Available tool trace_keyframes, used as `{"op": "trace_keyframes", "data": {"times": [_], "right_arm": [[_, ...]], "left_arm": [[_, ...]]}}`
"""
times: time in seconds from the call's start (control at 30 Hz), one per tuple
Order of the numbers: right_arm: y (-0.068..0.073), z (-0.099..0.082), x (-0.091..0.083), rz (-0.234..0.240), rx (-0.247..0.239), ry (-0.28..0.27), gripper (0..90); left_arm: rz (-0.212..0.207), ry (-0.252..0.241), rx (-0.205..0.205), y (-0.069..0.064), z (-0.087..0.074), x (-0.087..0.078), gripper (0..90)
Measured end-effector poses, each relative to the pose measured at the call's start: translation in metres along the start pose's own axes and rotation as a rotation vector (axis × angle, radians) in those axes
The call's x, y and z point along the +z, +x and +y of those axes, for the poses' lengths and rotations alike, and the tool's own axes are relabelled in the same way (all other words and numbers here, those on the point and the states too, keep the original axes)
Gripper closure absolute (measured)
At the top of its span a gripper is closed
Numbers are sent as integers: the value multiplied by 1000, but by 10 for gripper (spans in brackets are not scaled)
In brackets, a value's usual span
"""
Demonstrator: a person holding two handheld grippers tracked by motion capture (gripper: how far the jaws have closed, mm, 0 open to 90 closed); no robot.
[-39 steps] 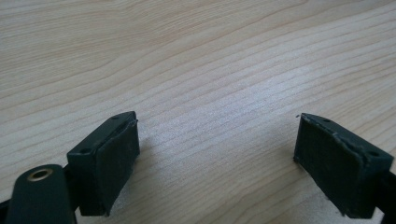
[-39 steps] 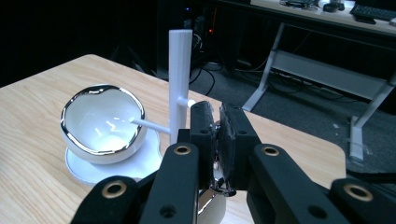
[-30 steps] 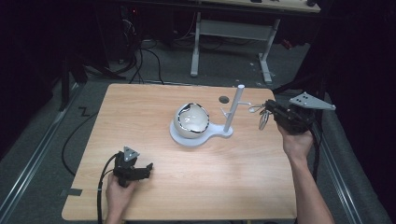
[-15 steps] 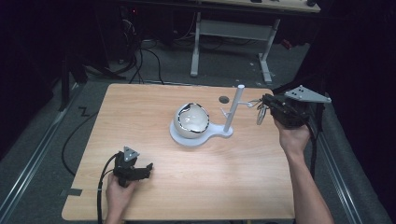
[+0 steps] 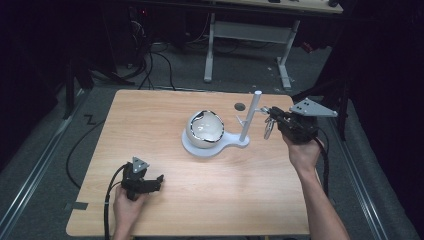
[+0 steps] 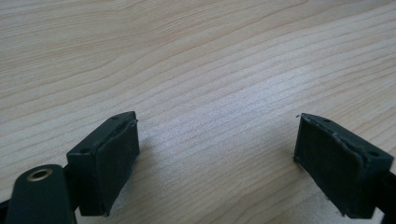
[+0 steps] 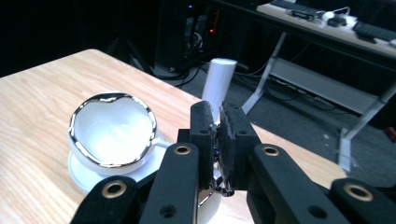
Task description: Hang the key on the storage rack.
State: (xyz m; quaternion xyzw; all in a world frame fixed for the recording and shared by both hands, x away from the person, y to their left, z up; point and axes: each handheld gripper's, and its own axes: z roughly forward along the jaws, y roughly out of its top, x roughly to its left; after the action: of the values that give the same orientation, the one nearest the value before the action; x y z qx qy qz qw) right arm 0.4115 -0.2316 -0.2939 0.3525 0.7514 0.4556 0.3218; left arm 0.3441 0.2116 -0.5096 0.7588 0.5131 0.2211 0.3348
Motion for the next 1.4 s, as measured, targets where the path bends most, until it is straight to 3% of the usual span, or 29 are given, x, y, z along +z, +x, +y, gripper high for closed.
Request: {"op": "trace_keyframes", "data": {"times": [0.07, 0.1, 0.57, 1.4], "right_arm": [[1, -2, 1, 7, 4, 0, 844], [4, -5, 2, 18, 8, 3, 889], [13, -37, 24, 79, 41, 52, 889], [2, -66, 46, 111, 120, 74, 888]], "left_arm": [[0, 0, 0, 0, 0, 0, 143], [0, 0, 0, 0, 0, 0, 143], [1, 1, 0, 0, 0, 0, 143], [1, 0, 0, 0, 0, 0, 143]]}}
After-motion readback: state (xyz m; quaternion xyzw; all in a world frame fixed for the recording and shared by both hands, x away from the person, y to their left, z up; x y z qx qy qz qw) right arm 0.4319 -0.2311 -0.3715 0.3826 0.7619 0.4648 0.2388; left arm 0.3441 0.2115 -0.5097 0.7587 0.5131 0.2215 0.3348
